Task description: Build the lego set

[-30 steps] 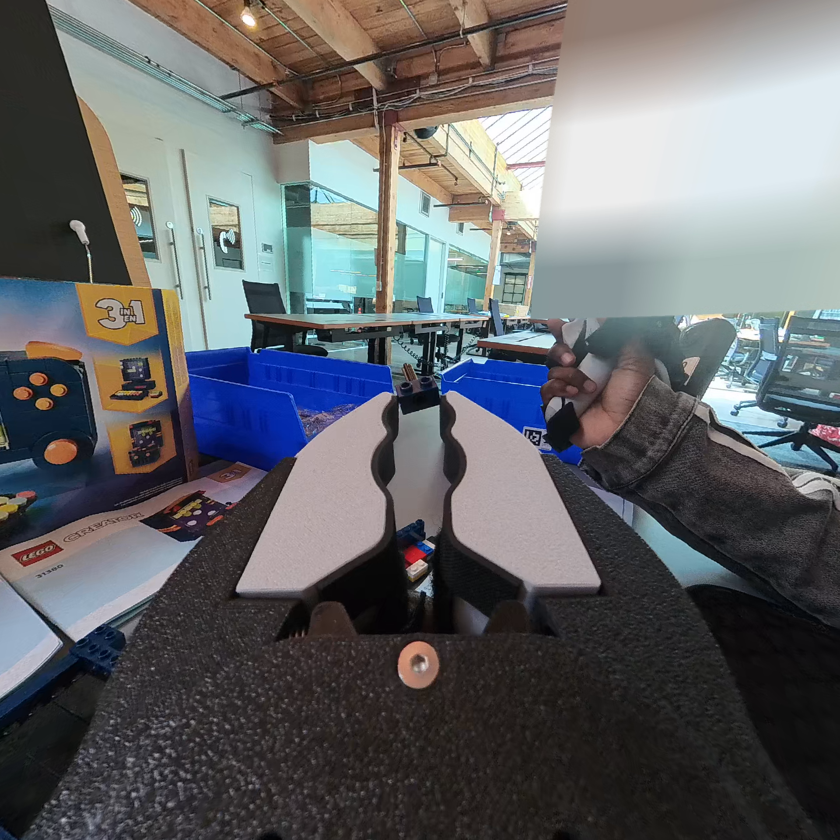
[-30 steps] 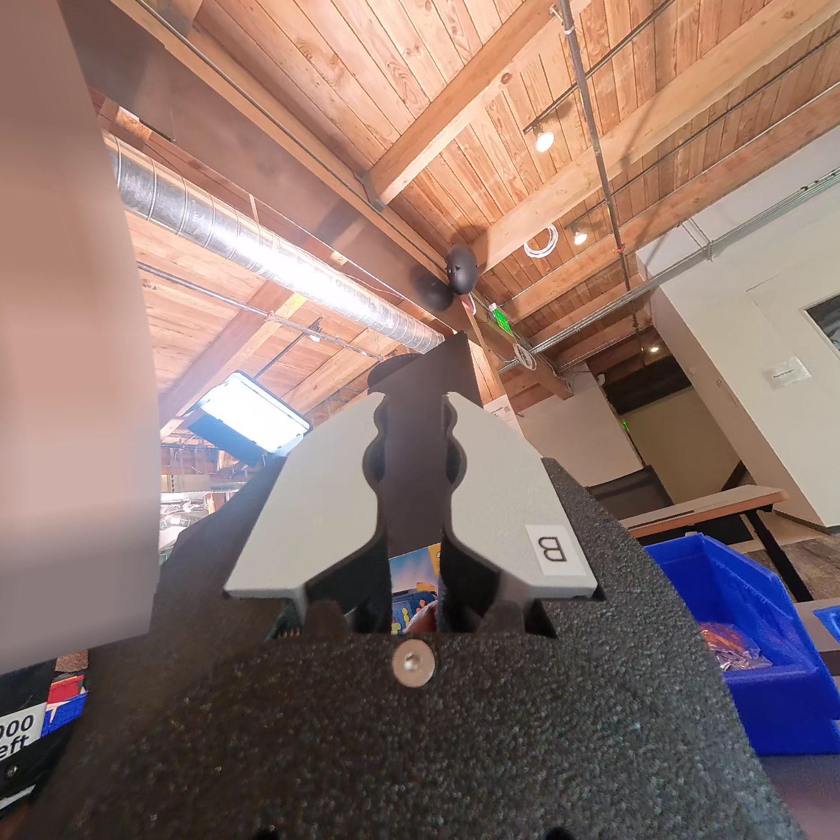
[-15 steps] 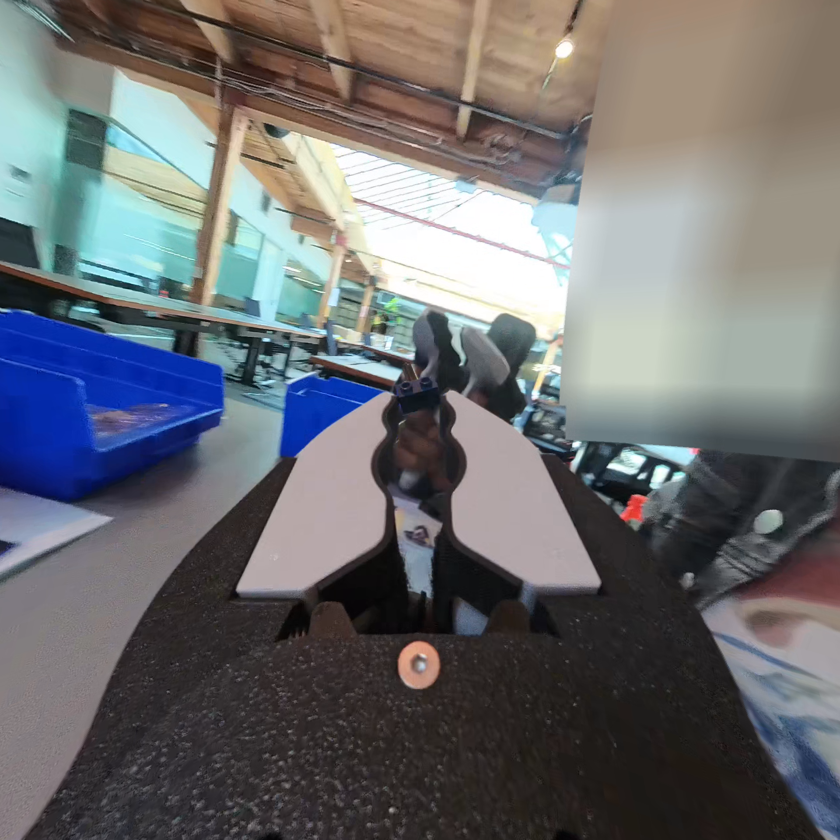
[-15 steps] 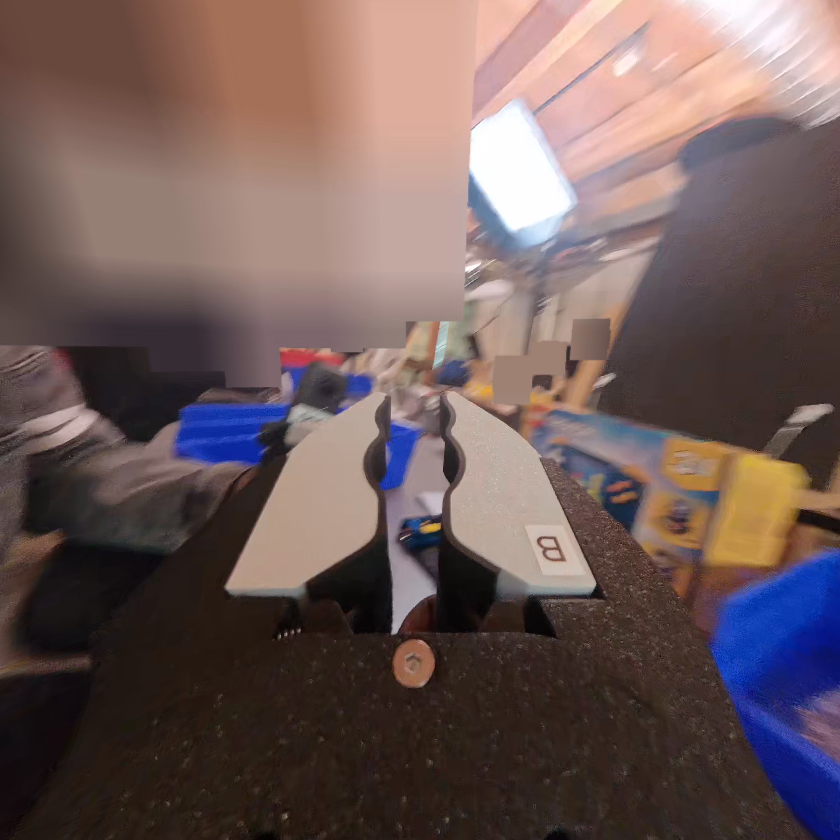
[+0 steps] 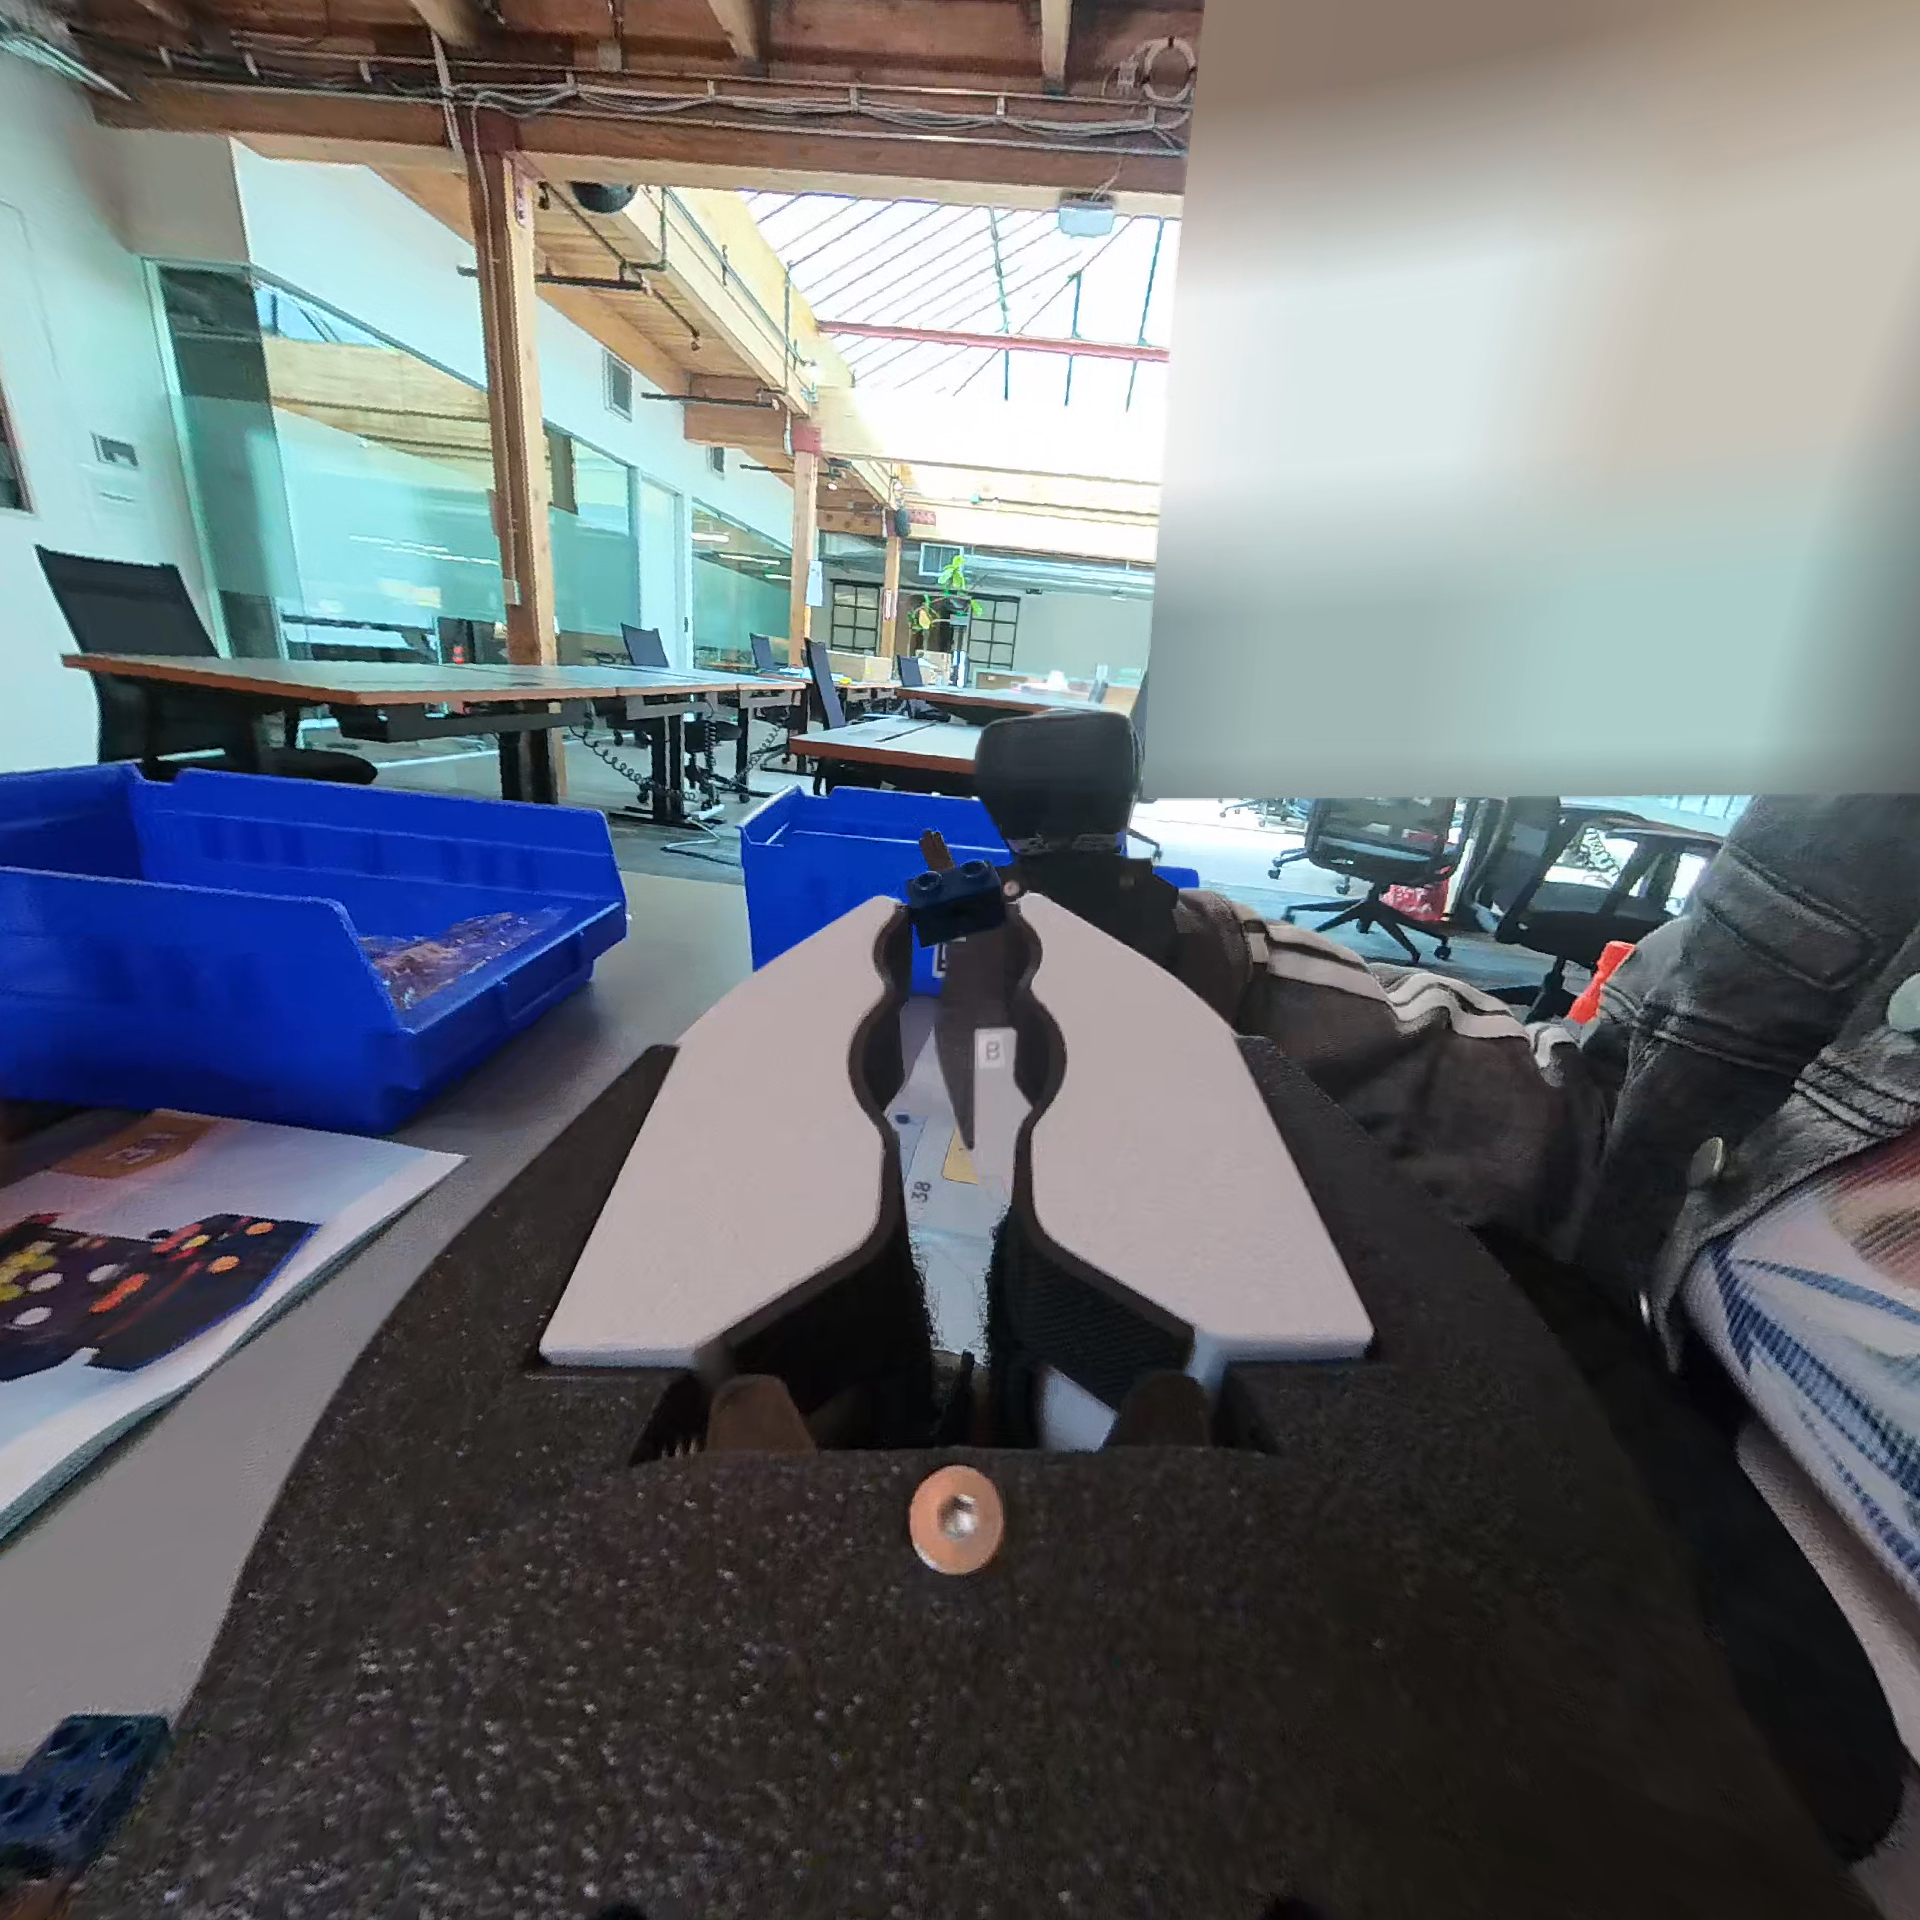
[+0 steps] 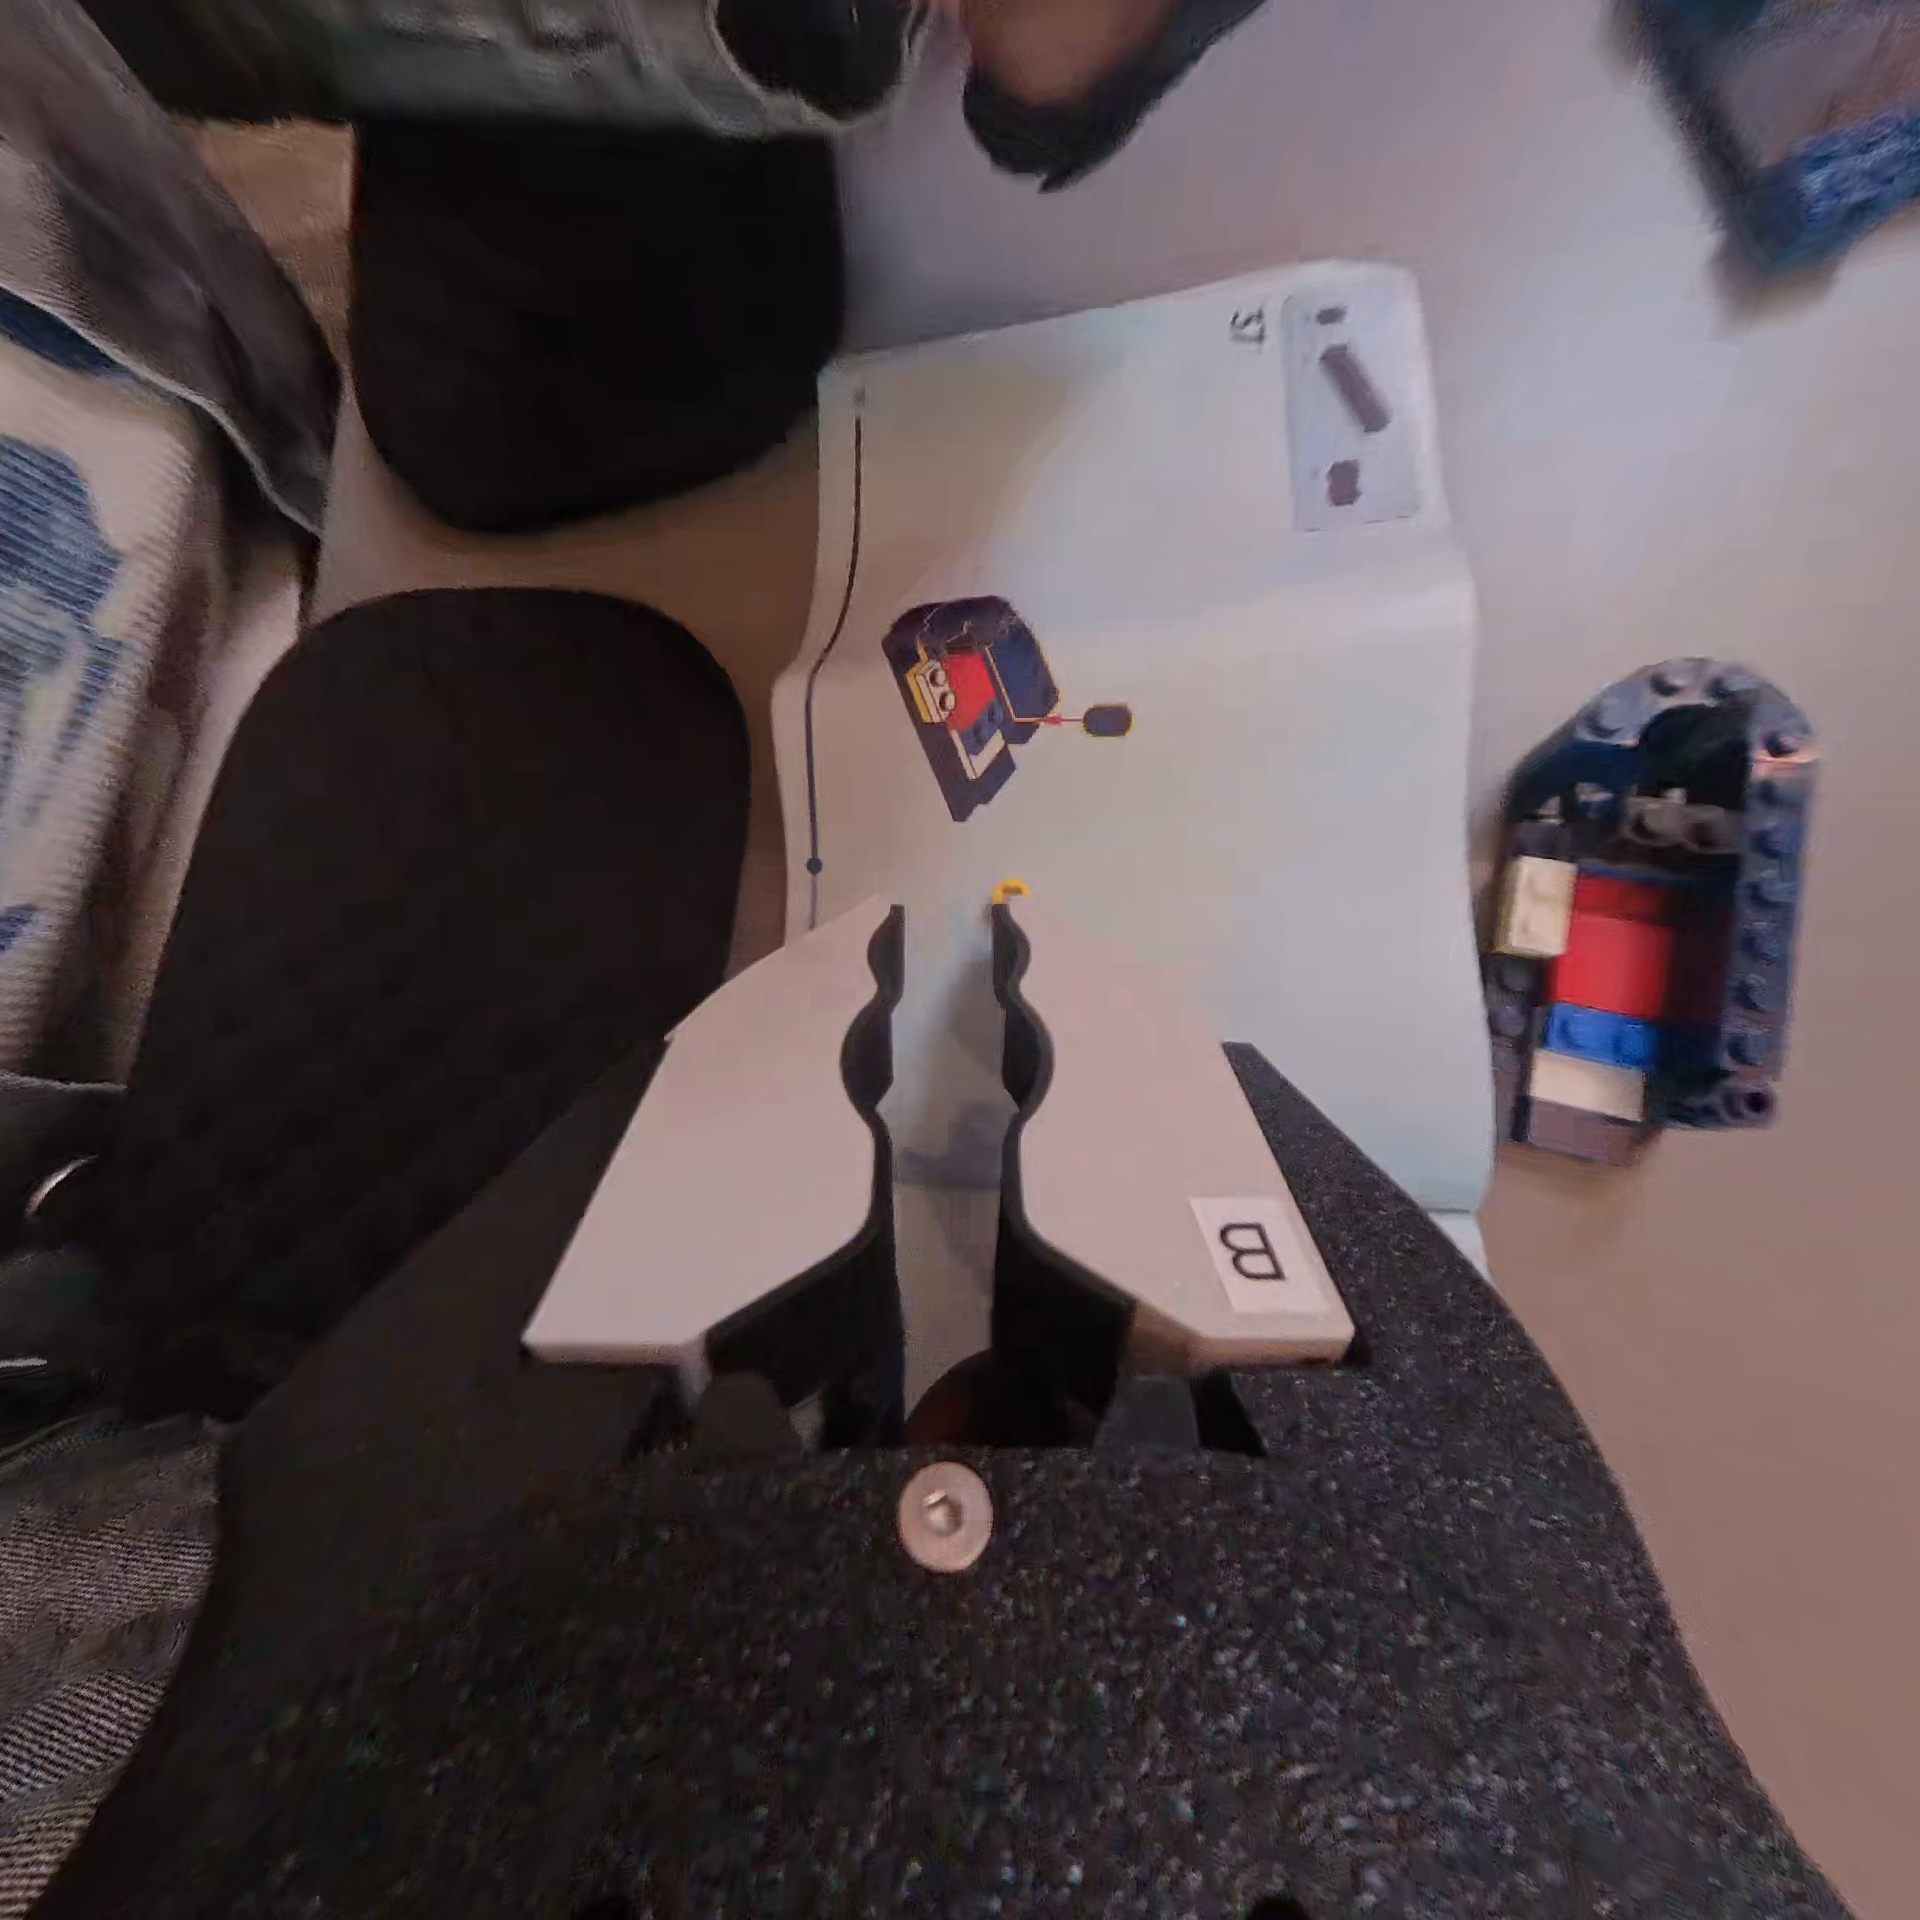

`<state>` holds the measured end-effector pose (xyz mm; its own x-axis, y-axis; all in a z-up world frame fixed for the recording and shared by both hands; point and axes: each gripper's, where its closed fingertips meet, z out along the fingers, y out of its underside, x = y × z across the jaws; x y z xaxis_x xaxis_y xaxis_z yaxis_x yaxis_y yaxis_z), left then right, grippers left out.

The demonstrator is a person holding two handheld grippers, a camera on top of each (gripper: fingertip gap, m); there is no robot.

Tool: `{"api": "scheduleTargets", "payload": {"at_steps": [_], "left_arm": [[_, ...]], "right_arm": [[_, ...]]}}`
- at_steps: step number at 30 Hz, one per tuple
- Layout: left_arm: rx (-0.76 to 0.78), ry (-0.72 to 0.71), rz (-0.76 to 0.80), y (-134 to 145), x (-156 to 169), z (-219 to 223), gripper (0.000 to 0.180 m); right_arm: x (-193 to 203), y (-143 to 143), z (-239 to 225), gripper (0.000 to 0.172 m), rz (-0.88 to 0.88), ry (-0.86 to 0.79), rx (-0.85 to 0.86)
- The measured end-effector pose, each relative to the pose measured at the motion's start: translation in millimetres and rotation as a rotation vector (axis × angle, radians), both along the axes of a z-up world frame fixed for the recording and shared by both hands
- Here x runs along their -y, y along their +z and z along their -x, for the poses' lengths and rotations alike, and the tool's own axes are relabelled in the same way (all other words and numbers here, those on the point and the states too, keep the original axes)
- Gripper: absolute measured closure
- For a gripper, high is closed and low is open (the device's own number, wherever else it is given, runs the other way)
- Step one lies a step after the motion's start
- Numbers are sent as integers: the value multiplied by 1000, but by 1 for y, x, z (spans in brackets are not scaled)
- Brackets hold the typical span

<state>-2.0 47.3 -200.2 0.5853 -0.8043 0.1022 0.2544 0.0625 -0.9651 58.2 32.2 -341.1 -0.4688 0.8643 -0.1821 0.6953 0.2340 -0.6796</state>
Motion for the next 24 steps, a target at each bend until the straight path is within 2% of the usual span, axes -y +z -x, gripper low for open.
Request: {"api": "scheduleTargets", "payload": {"at_steps": [4,11,24], "left_arm": [[-32,10,8,-4,-2,-2,164],[-47,7,21,-8,-3,-3,164],[-54,-22,21,-10,0,-8,164]], "right_arm": [[1,-8,3,154,-69,21,17],[-4,3,12,161,-137,12,-93],[-1,-13,14,165,-160,25,-22]]}}
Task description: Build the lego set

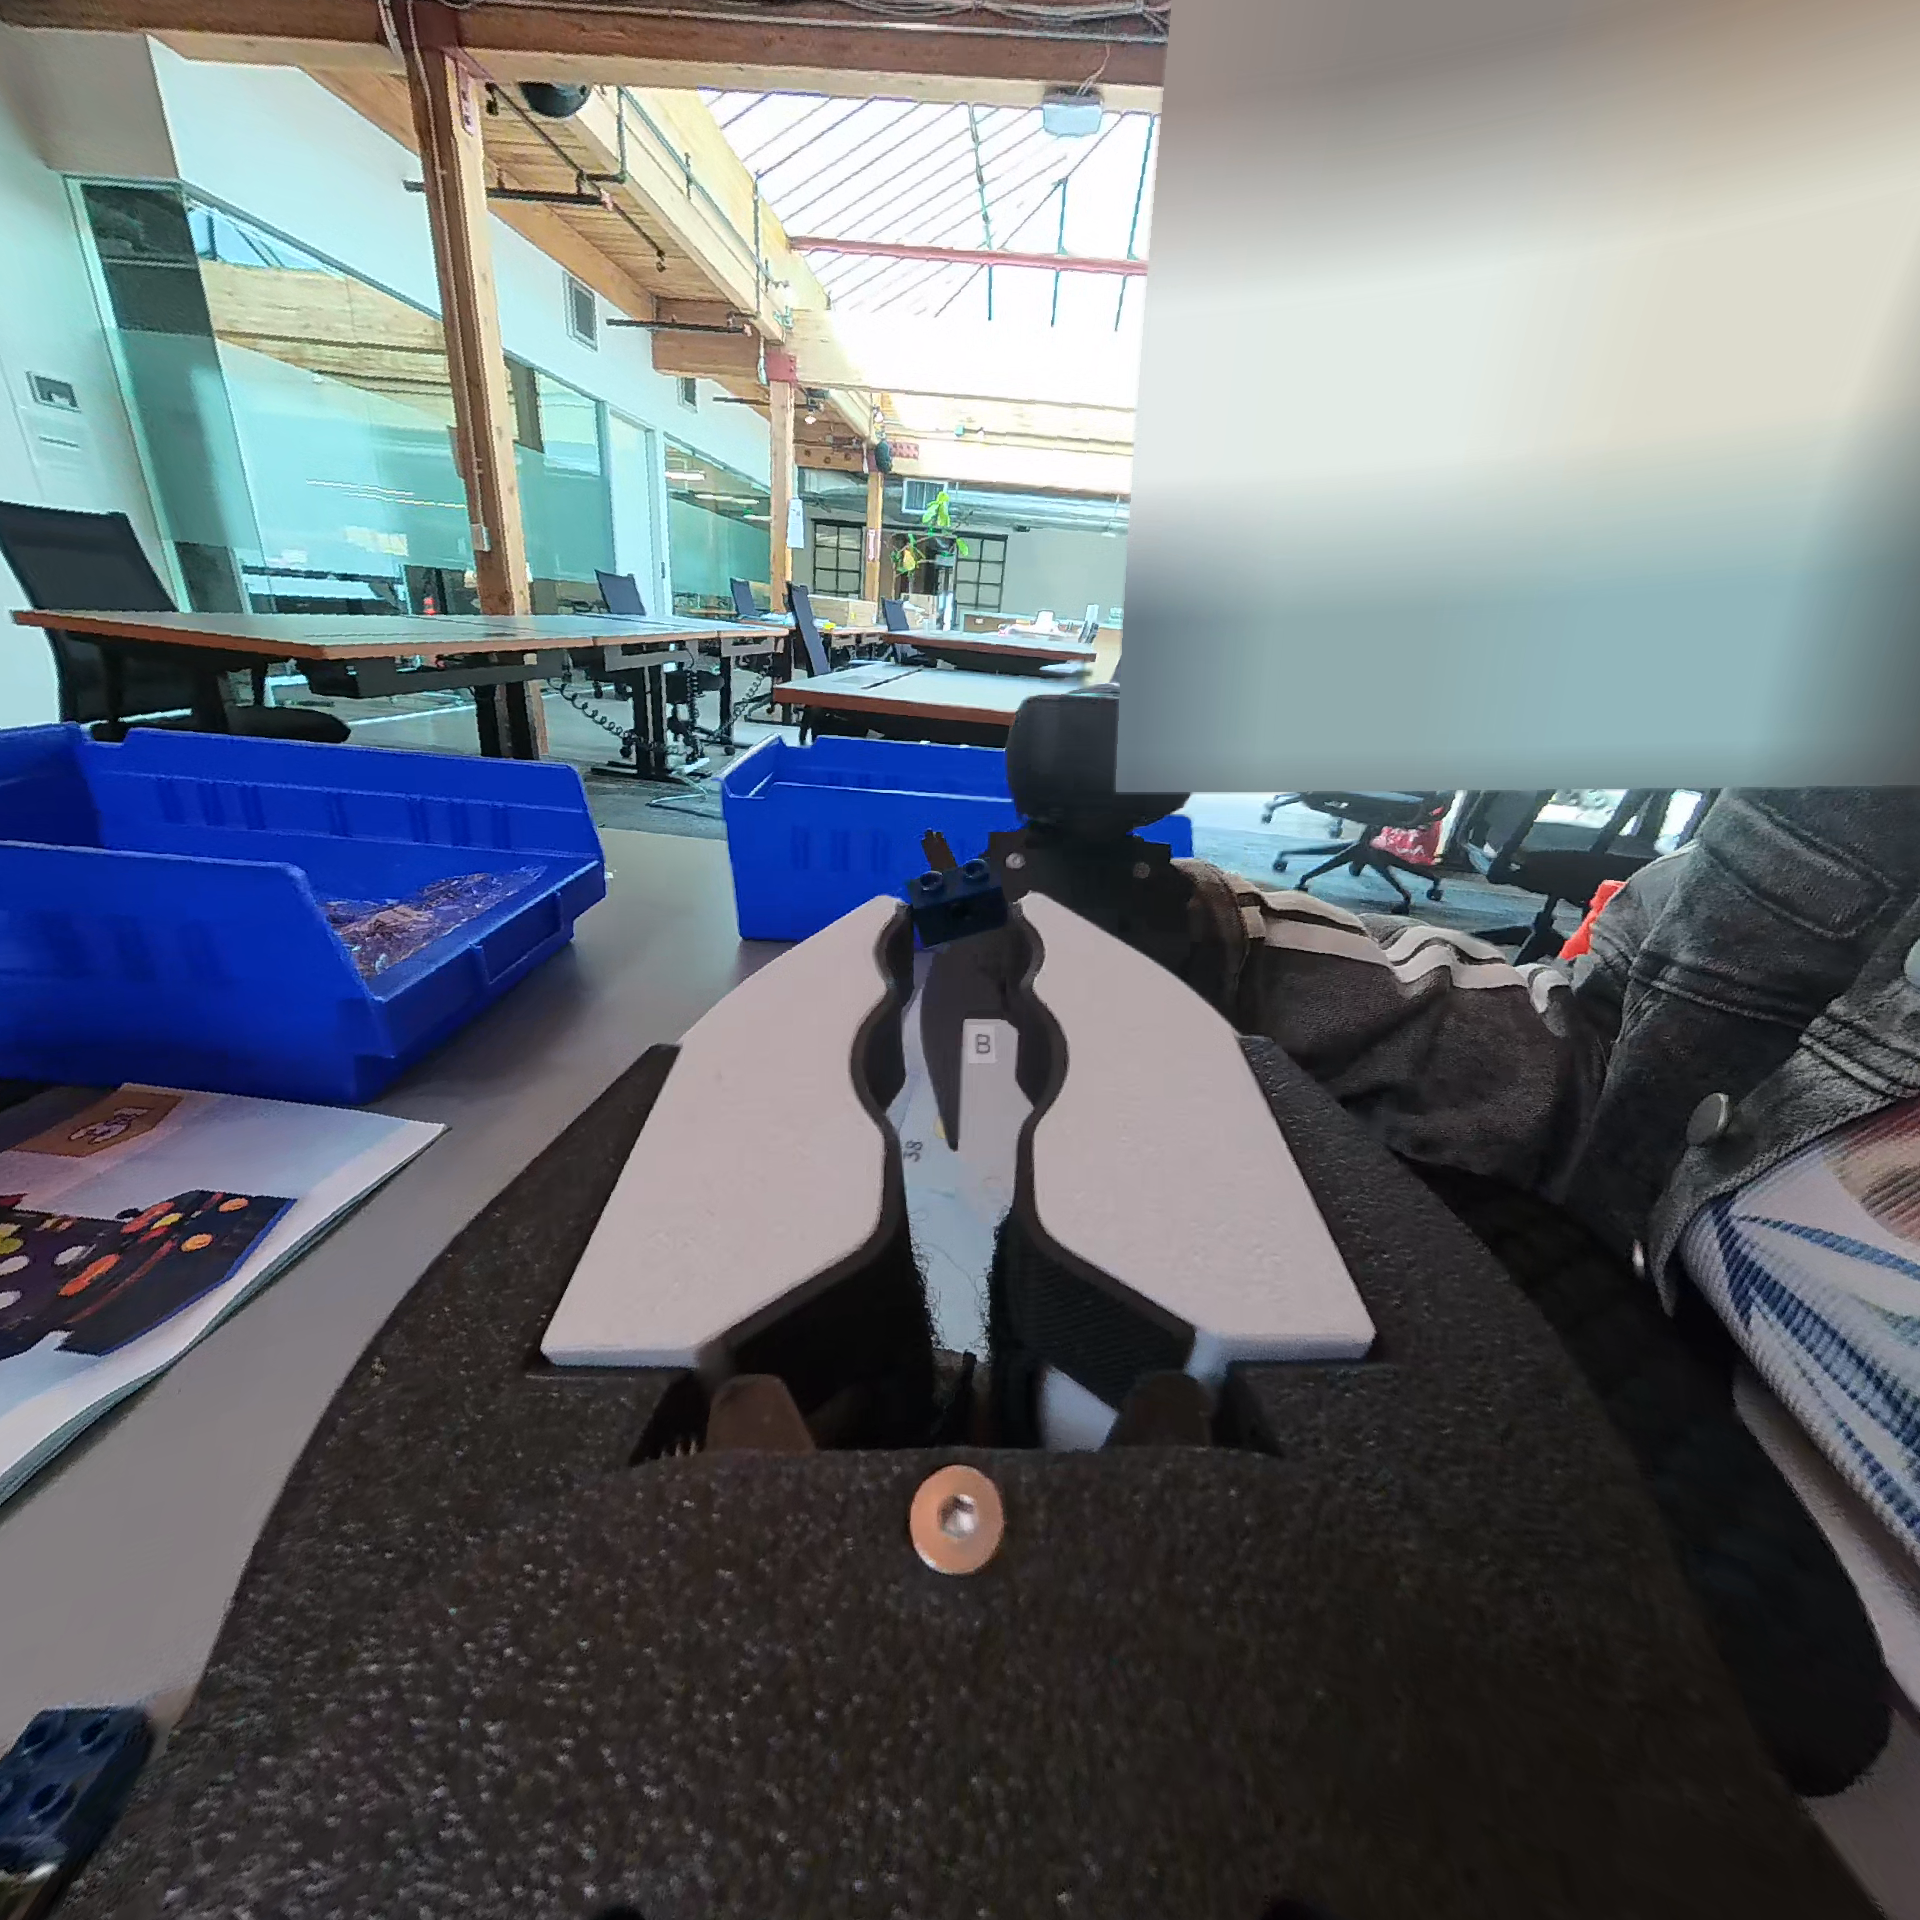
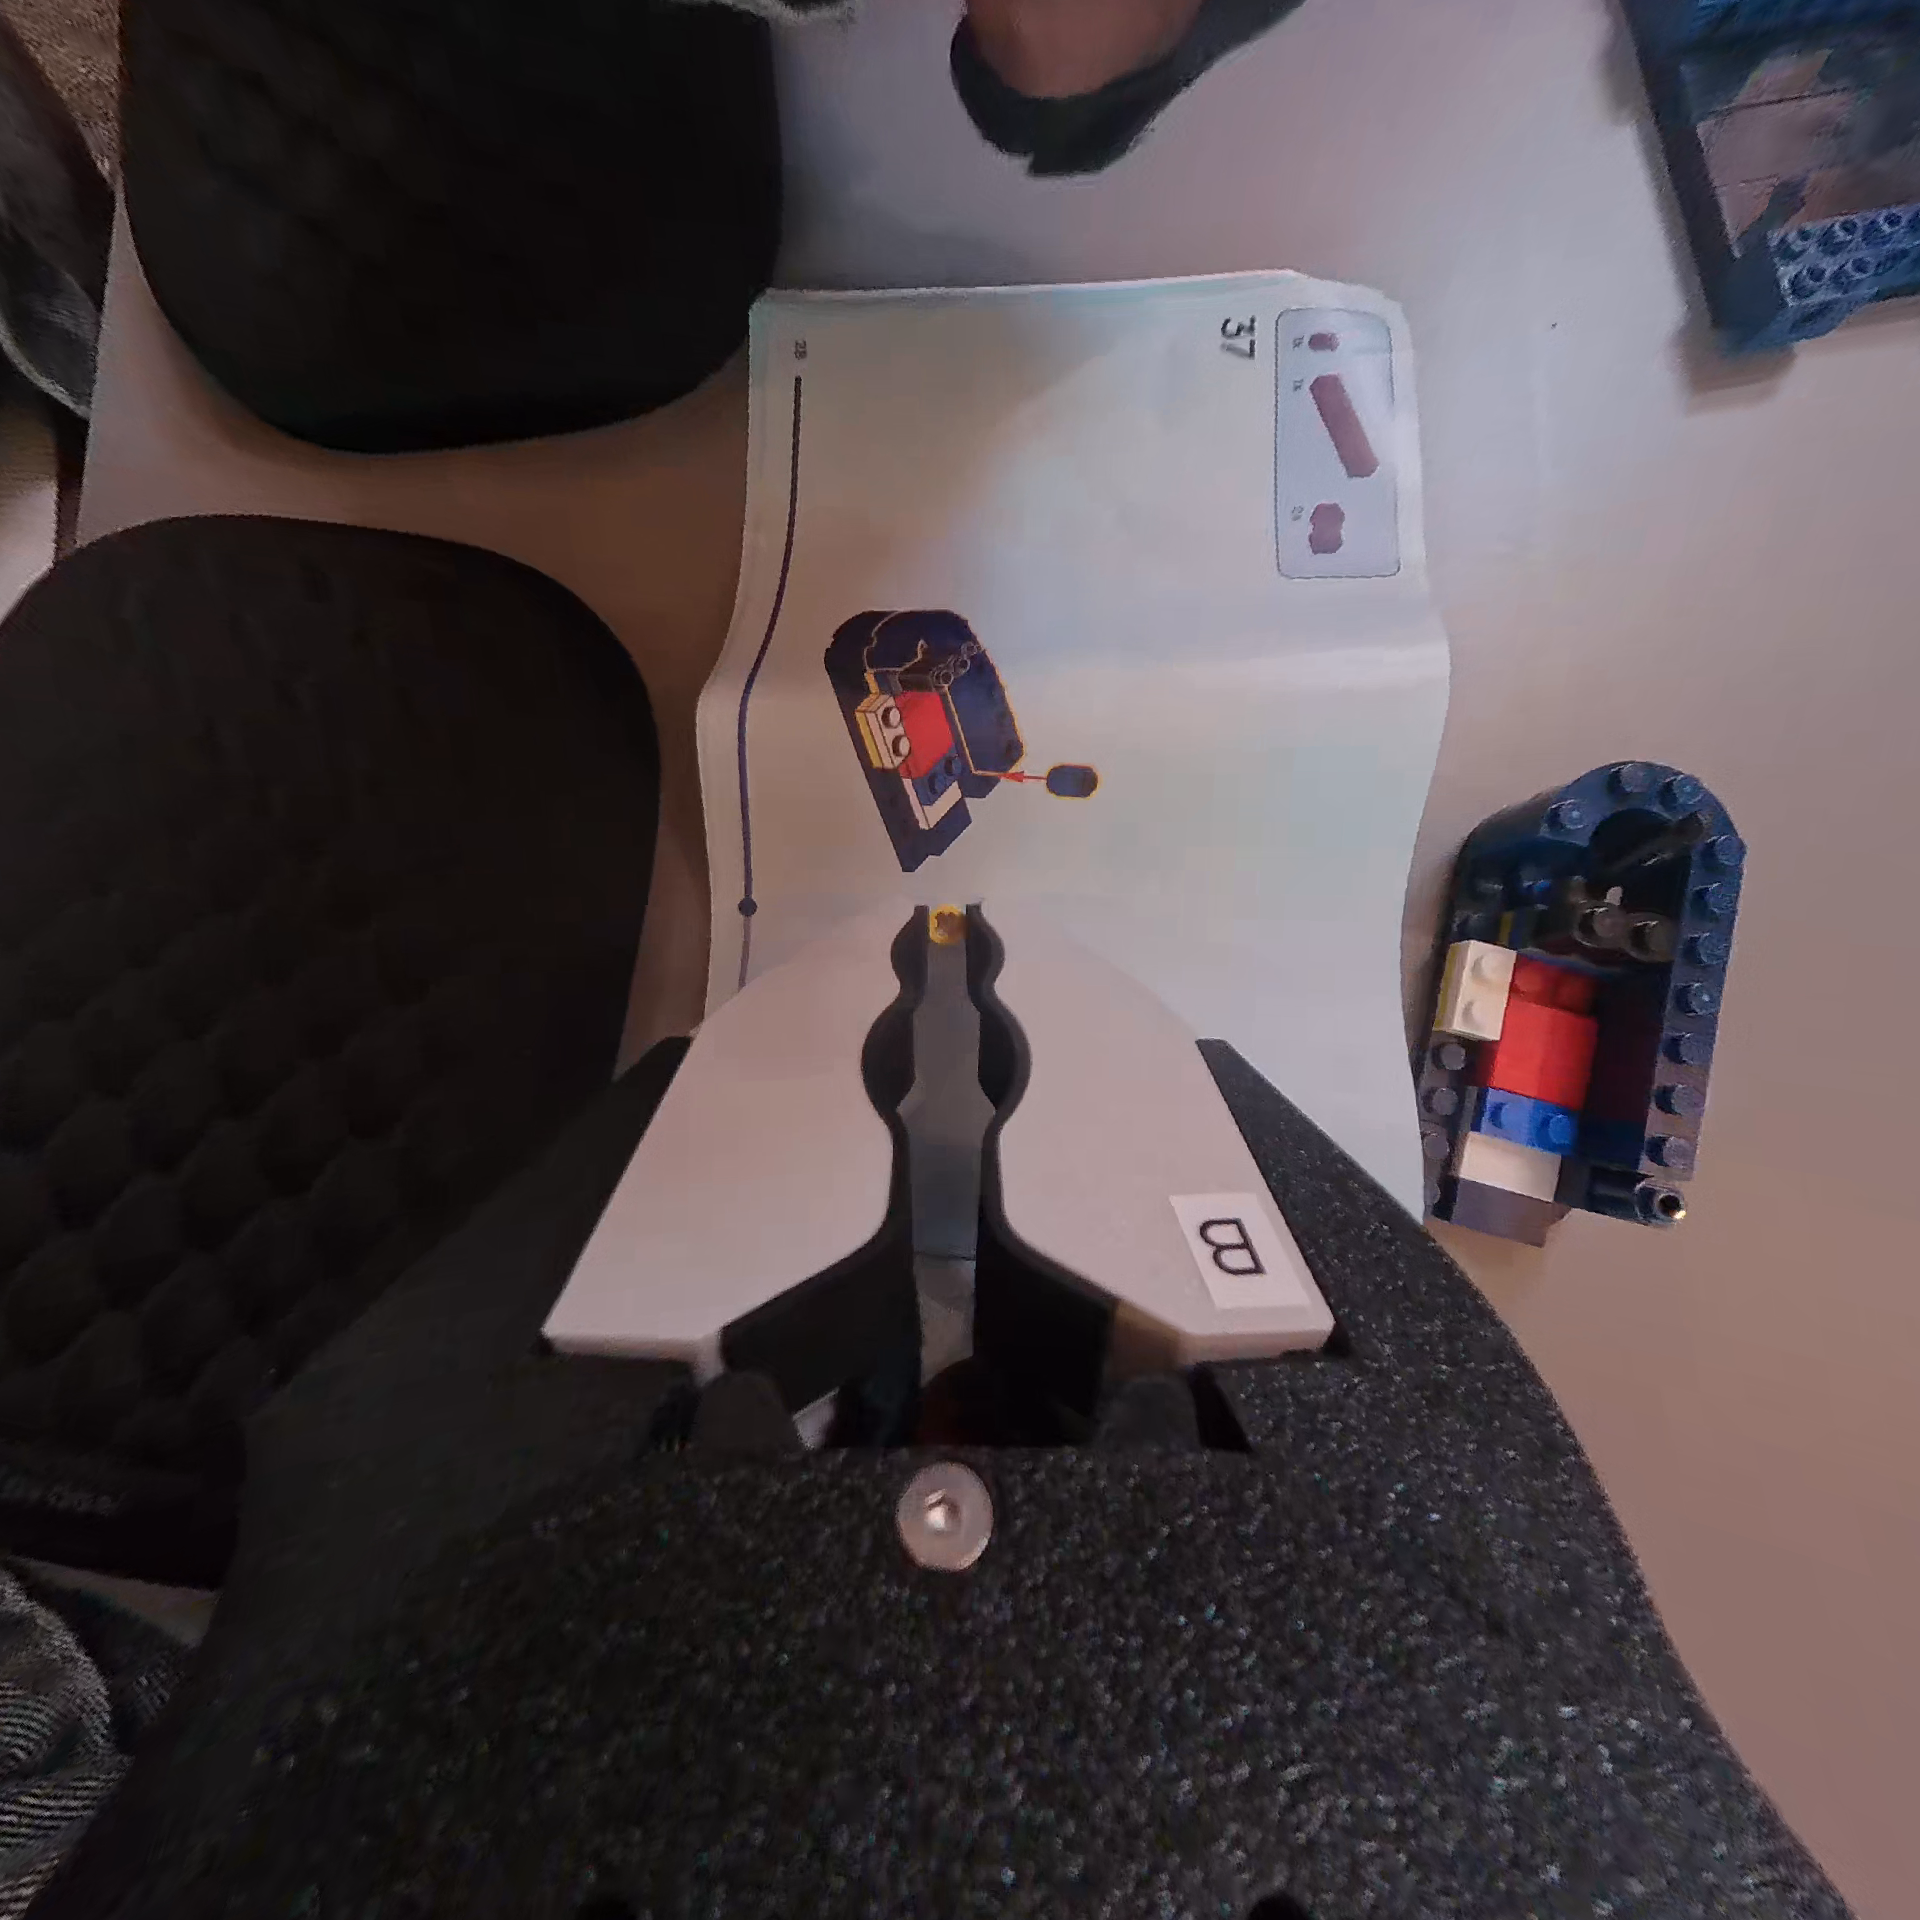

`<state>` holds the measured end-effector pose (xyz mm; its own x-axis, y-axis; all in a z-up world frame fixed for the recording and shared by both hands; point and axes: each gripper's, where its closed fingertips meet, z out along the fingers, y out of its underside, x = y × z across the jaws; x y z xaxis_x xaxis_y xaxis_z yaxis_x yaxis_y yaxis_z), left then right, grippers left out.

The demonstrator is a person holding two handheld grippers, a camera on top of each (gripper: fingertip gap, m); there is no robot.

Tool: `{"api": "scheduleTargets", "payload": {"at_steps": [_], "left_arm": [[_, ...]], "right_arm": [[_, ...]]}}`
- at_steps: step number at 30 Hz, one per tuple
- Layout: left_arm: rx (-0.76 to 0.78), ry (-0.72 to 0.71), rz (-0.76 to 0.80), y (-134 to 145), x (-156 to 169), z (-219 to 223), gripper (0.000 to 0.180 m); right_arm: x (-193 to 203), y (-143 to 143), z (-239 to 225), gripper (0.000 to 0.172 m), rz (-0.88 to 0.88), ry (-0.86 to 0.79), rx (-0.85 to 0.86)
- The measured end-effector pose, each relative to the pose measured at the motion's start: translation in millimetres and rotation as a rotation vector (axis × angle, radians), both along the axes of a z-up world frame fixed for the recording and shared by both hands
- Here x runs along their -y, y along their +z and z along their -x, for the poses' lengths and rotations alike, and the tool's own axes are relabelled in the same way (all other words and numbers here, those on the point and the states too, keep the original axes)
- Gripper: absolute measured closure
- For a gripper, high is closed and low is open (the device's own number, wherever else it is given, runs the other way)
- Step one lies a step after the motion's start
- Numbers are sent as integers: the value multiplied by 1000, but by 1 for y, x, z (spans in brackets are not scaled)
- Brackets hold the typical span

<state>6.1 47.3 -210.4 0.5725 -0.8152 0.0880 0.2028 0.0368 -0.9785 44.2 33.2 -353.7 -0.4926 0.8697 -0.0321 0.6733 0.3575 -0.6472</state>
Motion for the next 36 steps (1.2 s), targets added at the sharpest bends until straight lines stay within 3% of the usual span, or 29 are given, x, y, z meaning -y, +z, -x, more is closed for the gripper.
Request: {"api": "scheduleTargets", "payload": {"at_steps": [3,7,9,11,17,25,36], "left_arm": [[193,-148,25,18,14,-1,164],[553,-454,172,41,31,4,164],[599,-537,216,42,35,1,164],[581,-590,258,39,39,-6,164],[433,-648,227,33,55,-23,164],[262,-508,56,32,57,-27,164],[278,-517,76,30,56,-28,164]], "right_arm": [[1,32,9,165,56,0,-175],[11,146,11,166,278,60,-731],[11,190,3,166,324,82,-922],[15,211,1,166,296,123,-992],[29,206,7,166,269,228,-988],[36,195,8,166,260,227,-961],[38,188,11,166,249,233,-937]]}}
